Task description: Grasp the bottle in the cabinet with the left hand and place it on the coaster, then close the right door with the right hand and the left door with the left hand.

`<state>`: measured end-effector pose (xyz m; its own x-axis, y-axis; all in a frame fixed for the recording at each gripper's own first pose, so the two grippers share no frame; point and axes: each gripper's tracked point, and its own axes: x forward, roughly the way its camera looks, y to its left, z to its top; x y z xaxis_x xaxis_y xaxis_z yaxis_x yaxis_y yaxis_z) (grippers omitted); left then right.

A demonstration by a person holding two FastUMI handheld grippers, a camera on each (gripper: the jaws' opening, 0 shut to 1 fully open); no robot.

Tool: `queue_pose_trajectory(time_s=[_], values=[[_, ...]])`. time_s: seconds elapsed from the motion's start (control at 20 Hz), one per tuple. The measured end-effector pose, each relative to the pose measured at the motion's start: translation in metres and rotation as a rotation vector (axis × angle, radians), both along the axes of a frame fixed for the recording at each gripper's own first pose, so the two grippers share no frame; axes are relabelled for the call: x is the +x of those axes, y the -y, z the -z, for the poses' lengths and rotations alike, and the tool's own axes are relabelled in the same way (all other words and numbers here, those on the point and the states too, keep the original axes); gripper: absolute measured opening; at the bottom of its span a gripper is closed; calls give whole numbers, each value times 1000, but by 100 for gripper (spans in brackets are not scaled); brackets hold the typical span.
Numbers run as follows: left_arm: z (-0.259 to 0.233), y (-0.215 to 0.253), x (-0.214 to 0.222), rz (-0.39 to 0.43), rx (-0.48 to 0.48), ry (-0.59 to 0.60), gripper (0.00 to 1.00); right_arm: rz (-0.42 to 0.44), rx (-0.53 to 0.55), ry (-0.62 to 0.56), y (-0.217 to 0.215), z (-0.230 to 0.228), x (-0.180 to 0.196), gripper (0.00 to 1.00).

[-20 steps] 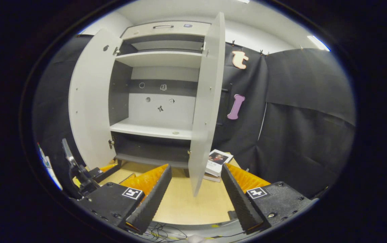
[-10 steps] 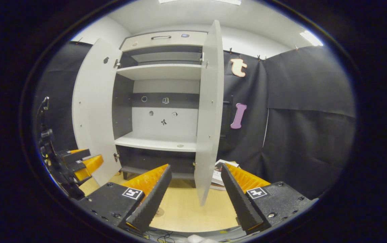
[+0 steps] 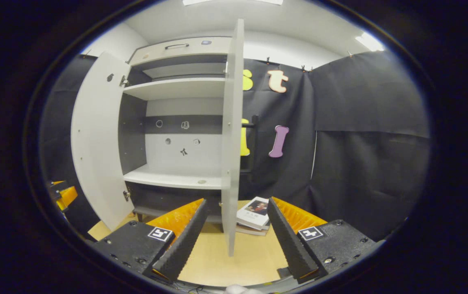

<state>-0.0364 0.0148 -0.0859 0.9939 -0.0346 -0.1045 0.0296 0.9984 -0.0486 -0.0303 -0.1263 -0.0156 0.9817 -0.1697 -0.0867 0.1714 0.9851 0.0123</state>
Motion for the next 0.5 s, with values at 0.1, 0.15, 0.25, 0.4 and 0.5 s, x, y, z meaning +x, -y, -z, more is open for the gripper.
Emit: queue_pose_trajectory(time_s=[0.1, 0.15, 0.25, 0.4, 0.5], values=[[0, 5, 1, -15, 0, -11, 94, 27, -11, 20, 31, -15, 13, 97], [-4, 10, 1, -20, 0, -8, 94, 37, -11, 26, 47, -21, 21, 97], [-9, 19, 3, -29, 0, -7, 94, 32, 3, 28, 75, -32, 38, 95], [-15, 28, 6, -73, 24, -15, 94, -4, -3, 31, 104, -44, 67, 95], [-21, 36, 8, -103, 18, -8, 94, -50, 0, 46, 113, -54, 86, 97]])
